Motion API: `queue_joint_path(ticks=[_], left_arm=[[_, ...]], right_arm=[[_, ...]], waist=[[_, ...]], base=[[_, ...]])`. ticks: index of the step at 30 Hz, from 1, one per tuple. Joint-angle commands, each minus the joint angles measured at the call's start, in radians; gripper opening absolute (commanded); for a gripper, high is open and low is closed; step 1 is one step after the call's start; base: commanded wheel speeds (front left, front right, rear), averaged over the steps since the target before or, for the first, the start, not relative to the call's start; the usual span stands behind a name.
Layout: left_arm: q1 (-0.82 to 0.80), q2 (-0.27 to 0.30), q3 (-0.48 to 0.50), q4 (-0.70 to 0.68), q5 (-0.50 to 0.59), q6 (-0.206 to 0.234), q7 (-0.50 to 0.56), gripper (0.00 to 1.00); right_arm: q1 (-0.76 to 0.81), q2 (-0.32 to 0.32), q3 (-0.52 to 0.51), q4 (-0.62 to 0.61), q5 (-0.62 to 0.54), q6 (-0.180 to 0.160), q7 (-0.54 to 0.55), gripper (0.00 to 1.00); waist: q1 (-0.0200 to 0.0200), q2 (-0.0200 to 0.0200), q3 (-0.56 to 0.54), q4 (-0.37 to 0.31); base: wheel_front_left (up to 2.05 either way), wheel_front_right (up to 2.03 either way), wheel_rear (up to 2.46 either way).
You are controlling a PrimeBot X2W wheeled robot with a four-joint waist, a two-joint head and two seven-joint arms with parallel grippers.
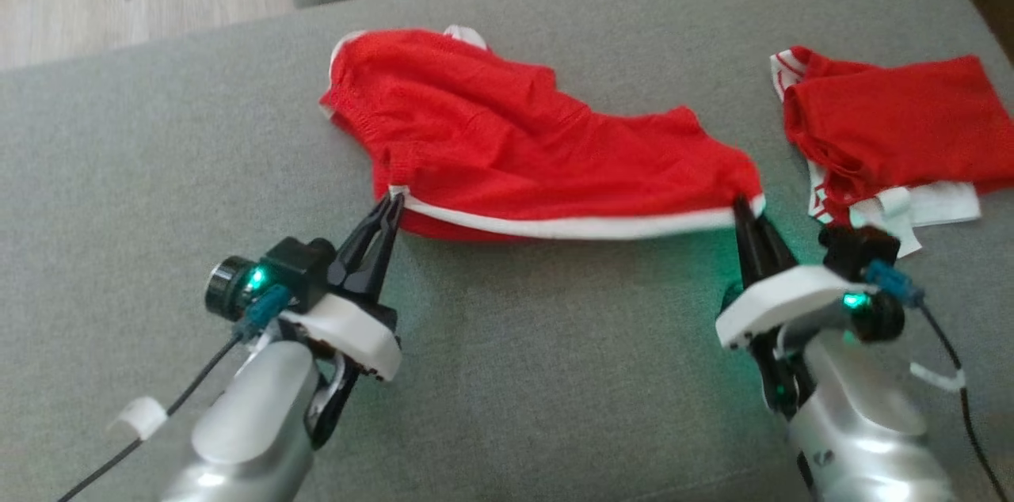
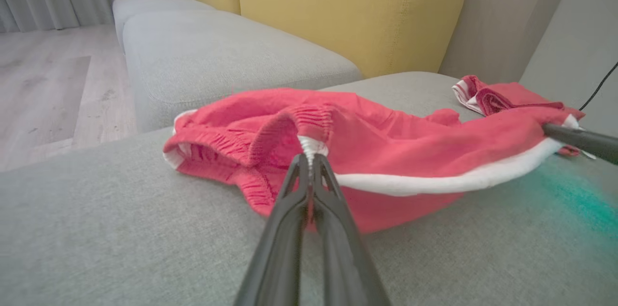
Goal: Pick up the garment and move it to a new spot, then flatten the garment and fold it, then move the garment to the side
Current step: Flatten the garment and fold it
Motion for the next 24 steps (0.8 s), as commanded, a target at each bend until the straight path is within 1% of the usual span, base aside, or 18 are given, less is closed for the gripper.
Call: queue_joint_path(ticks=[1, 3, 6, 9, 13, 14, 18, 24], left_arm=[[-0.011, 0.039, 0.037, -0.044, -0.005, 0.007, -0.010, 0.00], [-0.012, 0.054, 0.046, -0.072, -0.006, 0.010, -0.011, 0.00], [-0.026, 0.080, 0.058, -0.128, -0.005, 0.013, -0.010, 0.00], [-0.055, 0.109, 0.073, -0.196, -0.005, 0.016, 0.008, 0.00], [-0.112, 0.154, 0.094, -0.302, 0.006, 0.029, 0.045, 0.00], [-0.135, 0.172, 0.107, -0.360, 0.005, 0.036, 0.068, 0.00], [-0.162, 0.211, 0.133, -0.485, 0.005, 0.060, 0.122, 0.00], [-0.112, 0.263, 0.165, -0.706, 0.002, 0.131, 0.213, 0.00]], right_arm=[[-0.025, 0.008, 0.011, -0.064, -0.022, 0.007, -0.006, 0.00], [-0.030, 0.005, 0.007, -0.125, -0.044, 0.007, -0.006, 0.00], [-0.048, -0.016, 0.008, -0.211, -0.070, 0.007, -0.006, 0.00], [-0.083, -0.051, 0.014, -0.298, -0.079, 0.007, 0.007, 0.00], [-0.132, -0.104, 0.025, -0.433, -0.087, 0.007, 0.062, 0.00], [-0.149, -0.126, 0.025, -0.505, -0.089, 0.007, 0.095, 0.00], [-0.157, -0.152, 0.010, -0.653, -0.090, 0.007, 0.166, 0.00], [-0.094, -0.138, -0.028, -0.872, -0.107, 0.007, 0.292, 0.00]], waist=[[0.0000, 0.0000, -0.020, -0.006], [0.0000, 0.0000, -0.039, -0.007], [0.0000, 0.0000, -0.069, -0.005], [0.0000, 0.0000, -0.099, 0.001], [0.0000, 0.0000, -0.142, 0.008], [0.0000, 0.0000, -0.163, 0.010], [0.0000, 0.0000, -0.190, 0.013], [0.0000, 0.0000, -0.209, 0.009]], base=[[0.00, 0.00, 0.00], [0.00, 0.00, 0.00], [0.00, 0.00, 0.00], [0.00, 0.00, 0.00], [0.00, 0.00, 0.00], [0.00, 0.00, 0.00], [0.00, 0.00, 0.00], [0.00, 0.00, 0.00]])
